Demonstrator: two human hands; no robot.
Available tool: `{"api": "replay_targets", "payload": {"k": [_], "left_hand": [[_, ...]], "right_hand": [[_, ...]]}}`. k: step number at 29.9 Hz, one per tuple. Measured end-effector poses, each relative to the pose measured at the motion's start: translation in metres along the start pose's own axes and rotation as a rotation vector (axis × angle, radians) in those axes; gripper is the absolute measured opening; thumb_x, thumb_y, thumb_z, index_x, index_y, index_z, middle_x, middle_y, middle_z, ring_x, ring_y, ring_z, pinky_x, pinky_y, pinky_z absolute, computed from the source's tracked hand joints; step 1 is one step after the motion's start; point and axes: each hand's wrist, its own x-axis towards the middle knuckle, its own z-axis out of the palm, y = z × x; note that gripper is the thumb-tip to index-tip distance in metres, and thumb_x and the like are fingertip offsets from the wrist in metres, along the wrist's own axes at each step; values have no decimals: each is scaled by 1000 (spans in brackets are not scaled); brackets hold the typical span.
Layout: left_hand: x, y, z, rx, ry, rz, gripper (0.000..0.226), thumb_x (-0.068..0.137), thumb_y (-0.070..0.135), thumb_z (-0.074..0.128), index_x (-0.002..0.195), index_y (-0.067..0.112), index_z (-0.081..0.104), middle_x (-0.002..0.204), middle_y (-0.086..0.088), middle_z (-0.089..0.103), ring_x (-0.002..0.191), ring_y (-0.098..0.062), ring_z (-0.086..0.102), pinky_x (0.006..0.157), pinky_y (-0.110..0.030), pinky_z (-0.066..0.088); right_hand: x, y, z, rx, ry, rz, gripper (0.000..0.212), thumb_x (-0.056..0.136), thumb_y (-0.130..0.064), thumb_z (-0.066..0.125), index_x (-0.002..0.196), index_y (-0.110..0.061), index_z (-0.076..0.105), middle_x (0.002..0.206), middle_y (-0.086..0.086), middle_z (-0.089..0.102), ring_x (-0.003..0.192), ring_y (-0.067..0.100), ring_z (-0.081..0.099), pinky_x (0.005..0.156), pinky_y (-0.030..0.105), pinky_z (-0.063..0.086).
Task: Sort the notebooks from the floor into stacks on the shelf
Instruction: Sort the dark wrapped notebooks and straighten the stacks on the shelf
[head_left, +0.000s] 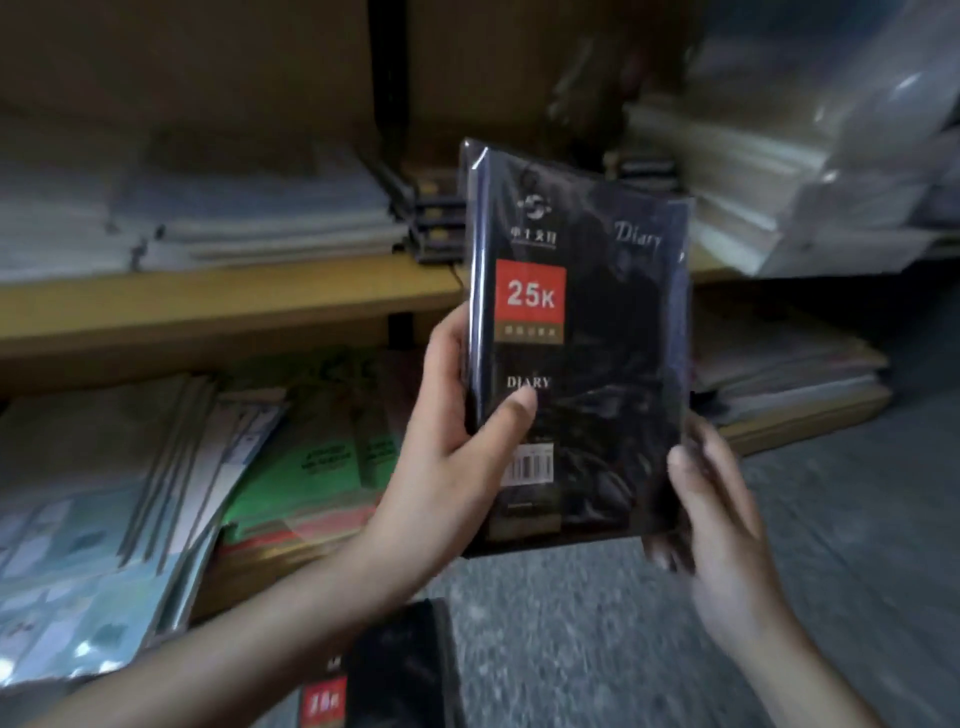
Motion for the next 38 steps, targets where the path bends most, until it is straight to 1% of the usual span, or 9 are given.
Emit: {"api": "replay_targets", "payload": {"k": [2, 6, 11, 14, 17, 21, 26, 30, 38], "left_hand": [[25, 16, 3, -67, 39, -17, 41, 90, 7, 52, 125, 27, 44, 114, 0, 63, 107, -15, 61, 94, -39, 50], [74, 44, -3, -123, 130, -86, 37, 96, 11, 47, 130, 25, 41, 108, -1, 66, 91, -16, 67, 73, -34, 55], [118, 58, -14, -266, 273, -243, 31, 94, 19, 50, 124, 14, 51, 110, -9, 66, 99, -27, 66, 81, -38, 54], [112, 57, -18, -371, 184, -228, 62, 73, 28, 67, 126, 3, 48, 116, -10, 59, 109, -28, 61, 81, -34, 51], [94, 51, -17, -26, 63, -179, 99, 60, 43, 82, 144, 18, 35, 151, -2, 32, 135, -13, 37, 109, -33, 32], [87, 37, -27, 618, 2, 46, 57, 84, 38, 58, 139, 32, 41, 157, 6, 12, 142, 1, 6, 106, -16, 19], [103, 22, -38, 1263, 169, 216, 51, 91, 57, 27, 132, 35, 49, 144, 7, 44, 139, -25, 28, 105, -47, 19], [133, 16, -46, 1330, 147, 222, 44, 94, 51, 34, 130, 32, 51, 137, 5, 53, 125, -20, 50, 102, -44, 30], [163, 3, -54, 1341, 193, 171, 41, 94, 51, 38, 130, 34, 49, 129, 7, 58, 108, -18, 60, 97, -40, 41]], "right_hand": [[21, -22, 5, 161, 20, -39, 34, 62, -37, 70, 95, -31, 68, 58, -4, 57, 36, 5, 39, 32, 13, 29], [57, -54, 18, 385, -55, -43, 42, 72, -11, 59, 113, -16, 60, 90, 1, 63, 54, 3, 48, 42, 14, 40], [96, -78, 44, 490, -107, -77, 38, 75, -10, 61, 113, -15, 62, 99, 3, 60, 78, 9, 61, 62, 19, 53], [112, -84, 55, 609, -67, -21, 29, 92, 5, 42, 110, -10, 60, 101, 10, 65, 83, 16, 67, 63, 22, 55], [109, -79, 62, 621, -42, -26, 37, 93, 10, 37, 122, -4, 53, 113, 13, 63, 91, 14, 68, 70, 22, 56], [101, -72, 68, 452, -26, -72, 58, 92, 12, 39, 144, -13, 33, 110, -1, 62, 91, 4, 68, 88, 28, 51], [107, -70, 75, -55, -28, -323, 75, 92, 5, 47, 147, -36, 15, 111, -5, 47, 111, -1, 55, 99, 18, 43], [117, -69, 83, -571, -184, -541, 65, 93, -7, 50, 143, -40, 24, 134, -17, 33, 118, -20, 31, 94, -3, 28], [144, -59, 94, -1076, -206, -567, 74, 93, -19, 50, 148, -41, 5, 156, -15, -3, 144, 11, -2, 118, 37, 9]]}}
